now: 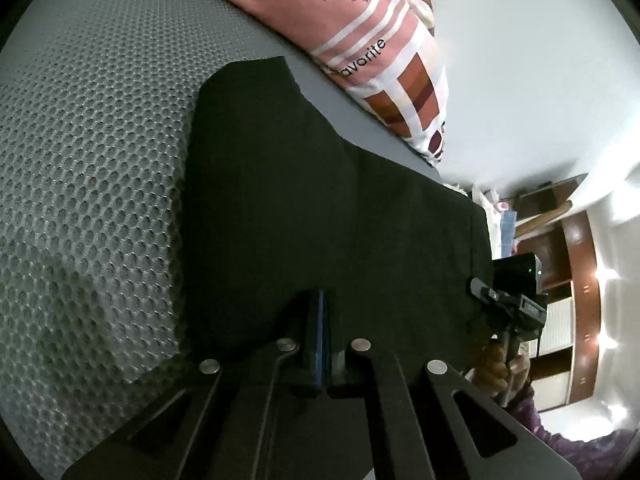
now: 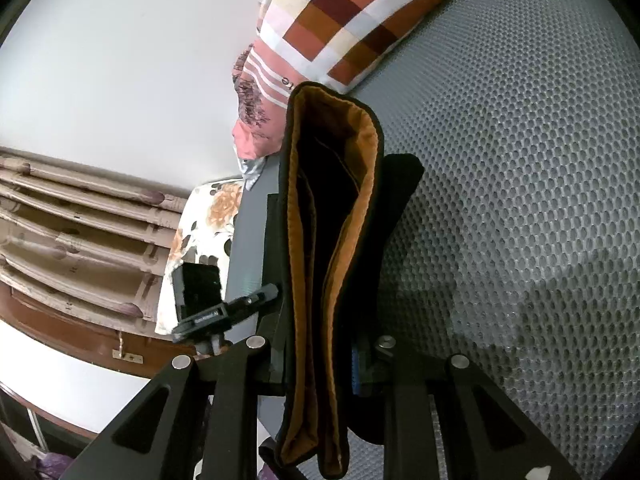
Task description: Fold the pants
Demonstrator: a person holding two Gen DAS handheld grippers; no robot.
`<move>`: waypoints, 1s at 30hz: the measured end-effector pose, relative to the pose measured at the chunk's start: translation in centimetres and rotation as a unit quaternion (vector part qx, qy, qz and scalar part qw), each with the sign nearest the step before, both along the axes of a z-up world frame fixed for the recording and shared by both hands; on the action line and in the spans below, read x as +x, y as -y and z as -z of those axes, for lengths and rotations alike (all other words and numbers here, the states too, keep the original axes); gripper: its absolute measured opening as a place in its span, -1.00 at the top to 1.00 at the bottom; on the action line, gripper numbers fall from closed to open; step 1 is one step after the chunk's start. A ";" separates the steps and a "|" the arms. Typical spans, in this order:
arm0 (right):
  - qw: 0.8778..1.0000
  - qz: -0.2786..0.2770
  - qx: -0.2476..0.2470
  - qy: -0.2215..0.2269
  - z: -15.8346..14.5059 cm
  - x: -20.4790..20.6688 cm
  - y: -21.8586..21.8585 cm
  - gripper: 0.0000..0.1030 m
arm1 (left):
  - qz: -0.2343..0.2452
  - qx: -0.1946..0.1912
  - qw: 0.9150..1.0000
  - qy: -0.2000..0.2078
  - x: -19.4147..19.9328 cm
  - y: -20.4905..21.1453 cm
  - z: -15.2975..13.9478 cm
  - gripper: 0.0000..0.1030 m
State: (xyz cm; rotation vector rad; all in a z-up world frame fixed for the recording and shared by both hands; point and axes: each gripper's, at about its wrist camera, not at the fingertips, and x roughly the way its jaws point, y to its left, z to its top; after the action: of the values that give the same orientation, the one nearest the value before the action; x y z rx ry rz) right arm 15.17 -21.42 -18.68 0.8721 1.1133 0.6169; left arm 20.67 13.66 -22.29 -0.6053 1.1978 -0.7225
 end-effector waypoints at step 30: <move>1.000 0.005 0.006 -0.020 1.0 -0.2 0.7 0.61 | 0.068 0.007 0.998 0.017 -1.1 2.3 -1.9 -0.07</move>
State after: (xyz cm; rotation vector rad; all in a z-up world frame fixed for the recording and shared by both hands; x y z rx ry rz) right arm 14.96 -22.14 -19.72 0.9022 1.1415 0.6009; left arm 19.60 11.38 -20.36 -0.5019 1.2208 -0.8362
